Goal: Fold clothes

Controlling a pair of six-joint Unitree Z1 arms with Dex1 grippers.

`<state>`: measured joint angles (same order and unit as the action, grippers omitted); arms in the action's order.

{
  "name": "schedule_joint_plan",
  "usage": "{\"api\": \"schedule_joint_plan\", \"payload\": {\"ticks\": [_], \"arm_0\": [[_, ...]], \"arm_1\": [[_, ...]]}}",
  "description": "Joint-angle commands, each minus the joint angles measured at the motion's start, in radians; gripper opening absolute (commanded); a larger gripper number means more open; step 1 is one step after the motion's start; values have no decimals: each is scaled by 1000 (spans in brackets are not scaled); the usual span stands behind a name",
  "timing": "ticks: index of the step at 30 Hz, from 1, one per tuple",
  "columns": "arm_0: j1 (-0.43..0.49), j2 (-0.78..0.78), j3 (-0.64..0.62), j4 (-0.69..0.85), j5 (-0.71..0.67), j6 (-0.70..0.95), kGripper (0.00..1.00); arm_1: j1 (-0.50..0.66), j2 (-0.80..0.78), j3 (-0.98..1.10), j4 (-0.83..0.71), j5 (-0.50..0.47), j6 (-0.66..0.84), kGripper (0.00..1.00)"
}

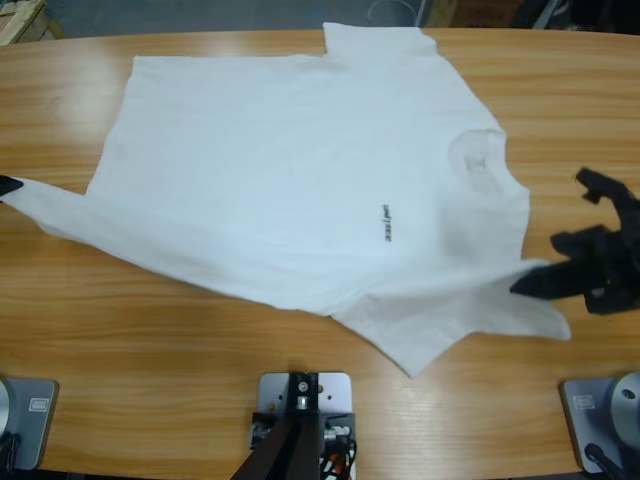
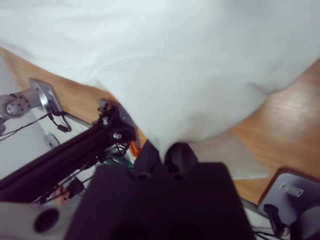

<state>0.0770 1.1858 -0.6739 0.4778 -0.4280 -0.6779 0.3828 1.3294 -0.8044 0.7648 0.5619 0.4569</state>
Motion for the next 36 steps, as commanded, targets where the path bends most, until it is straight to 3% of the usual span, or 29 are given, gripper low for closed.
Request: {"api": "schedule_joint_plan", "payload": {"ticks": [1, 9, 36], "arm_0": [[15, 83, -37, -12, 26, 20, 0], [39, 152, -90, -12, 29, 28, 0], [91, 337, -110, -25, 32, 75, 0]], "arm_1": [[-101, 122, -113, 88, 11, -122, 0], [-167, 231, -237, 153, 10, -216, 0], [-174, 480, -391, 156, 16, -304, 0]]}}
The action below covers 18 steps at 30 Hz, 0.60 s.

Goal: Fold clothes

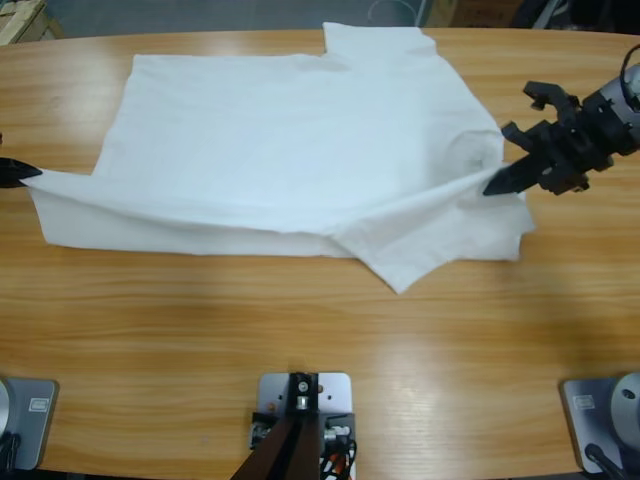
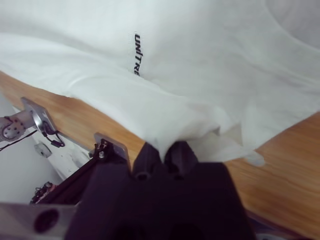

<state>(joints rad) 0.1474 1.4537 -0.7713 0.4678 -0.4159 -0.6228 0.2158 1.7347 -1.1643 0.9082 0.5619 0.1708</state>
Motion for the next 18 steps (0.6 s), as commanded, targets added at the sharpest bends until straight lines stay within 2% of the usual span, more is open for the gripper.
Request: {"api": "schedule_joint_plan", "payload": {"ticks": [1, 18], "arm_0": [[21, 75, -13, -16, 20, 21, 0], [45, 168, -22, -31, 19, 49, 0]], "arm_1": [[-7, 82, -38, 15, 17, -20, 0], [-21, 155, -95, 37, 18, -50, 0]]}}
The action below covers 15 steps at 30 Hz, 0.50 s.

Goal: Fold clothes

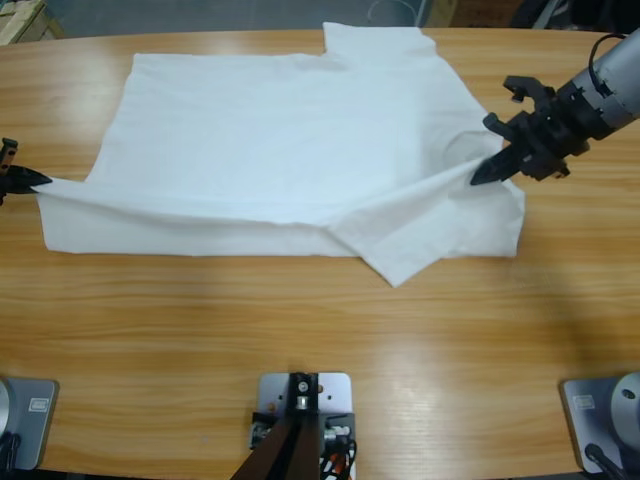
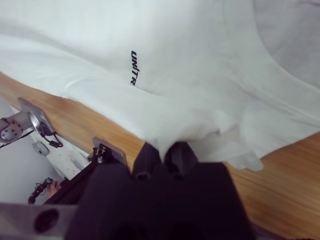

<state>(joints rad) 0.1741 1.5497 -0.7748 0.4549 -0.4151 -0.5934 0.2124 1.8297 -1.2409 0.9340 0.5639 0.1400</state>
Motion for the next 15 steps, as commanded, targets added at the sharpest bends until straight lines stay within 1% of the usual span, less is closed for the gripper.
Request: {"api": "schedule_joint_plan", "payload": {"ticks": [1, 15], "arm_0": [[19, 78, -20, -20, 18, 20, 0], [24, 147, -19, -21, 16, 50, 0]], "arm_1": [[-20, 64, -21, 11, 16, -22, 0], [-28, 122, -64, 24, 16, -46, 0]]}}
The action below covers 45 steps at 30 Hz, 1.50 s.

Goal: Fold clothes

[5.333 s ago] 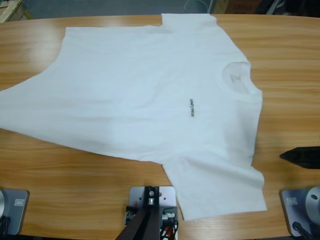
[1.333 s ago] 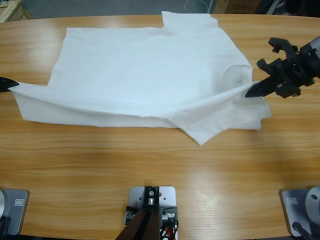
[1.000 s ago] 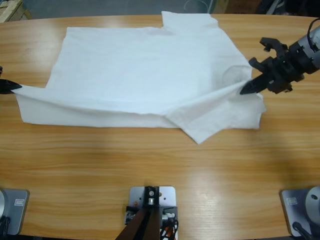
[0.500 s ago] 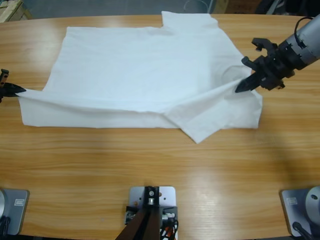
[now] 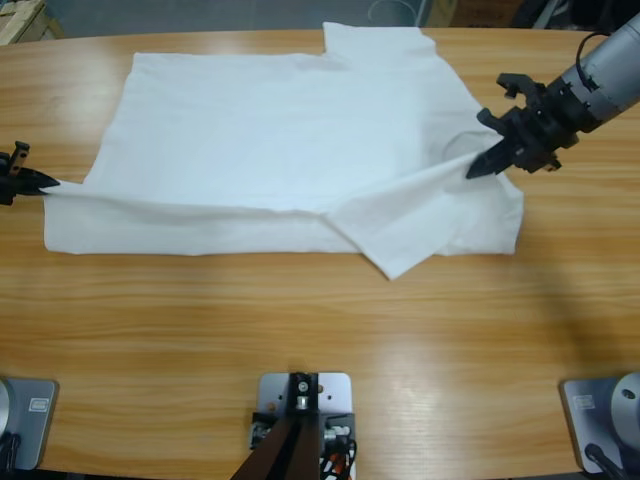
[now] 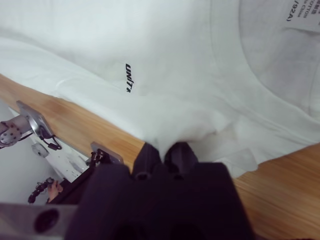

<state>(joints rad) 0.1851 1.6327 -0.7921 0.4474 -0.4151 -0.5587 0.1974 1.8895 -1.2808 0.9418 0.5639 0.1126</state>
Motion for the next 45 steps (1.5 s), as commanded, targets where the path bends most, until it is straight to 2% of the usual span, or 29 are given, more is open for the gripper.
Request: {"api": "schedule_joint_plan", "payload": {"ticks": [1, 19, 20, 21, 24, 26, 27, 30, 32, 37, 38, 39, 40, 41, 45], "arm_0": [[13, 68, -3, -13, 16, 16, 0], [13, 130, -35, -13, 10, 42, 0], [13, 134, -37, -13, 10, 42, 54], [13, 139, -38, -13, 10, 42, 206], [13, 152, -39, -13, 10, 44, 482], [14, 163, -43, -13, 10, 48, 548], [14, 168, -45, -13, 10, 49, 624], [14, 178, -53, -13, 10, 57, 681], [14, 179, -57, -13, 10, 63, 757], [18, 169, -61, -13, 10, 71, 757], [21, 164, -61, -13, 10, 74, 757], [27, 160, -61, -13, 10, 78, 757], [33, 155, -61, -12, 10, 83, 757], [40, 150, -61, -12, 10, 89, 757], [61, 130, -59, -7, 10, 106, 757]], "arm_1": [[-13, 66, -27, 18, 16, -20, 0], [-15, 123, -65, 32, 17, -37, 0], [-15, 126, -66, 32, 17, -37, 0], [-15, 129, -66, 32, 17, -37, 0], [-15, 137, -68, 32, 17, -37, 0], [-15, 142, -69, 32, 17, -38, 0], [-15, 144, -69, 32, 17, -38, 0], [-15, 151, -68, 32, 13, -39, 0], [-15, 154, -71, 32, 6, -39, 0], [-15, 165, -99, 49, -10, -39, 0], [-15, 165, -106, 58, -24, -39, 314], [-15, 162, -115, 68, -41, -39, 780], [-15, 156, -124, 77, -62, -39, 931], [-15, 143, -130, 81, -82, -39, 987], [-40, 76, -152, 83, -142, -29, 1000]]}}
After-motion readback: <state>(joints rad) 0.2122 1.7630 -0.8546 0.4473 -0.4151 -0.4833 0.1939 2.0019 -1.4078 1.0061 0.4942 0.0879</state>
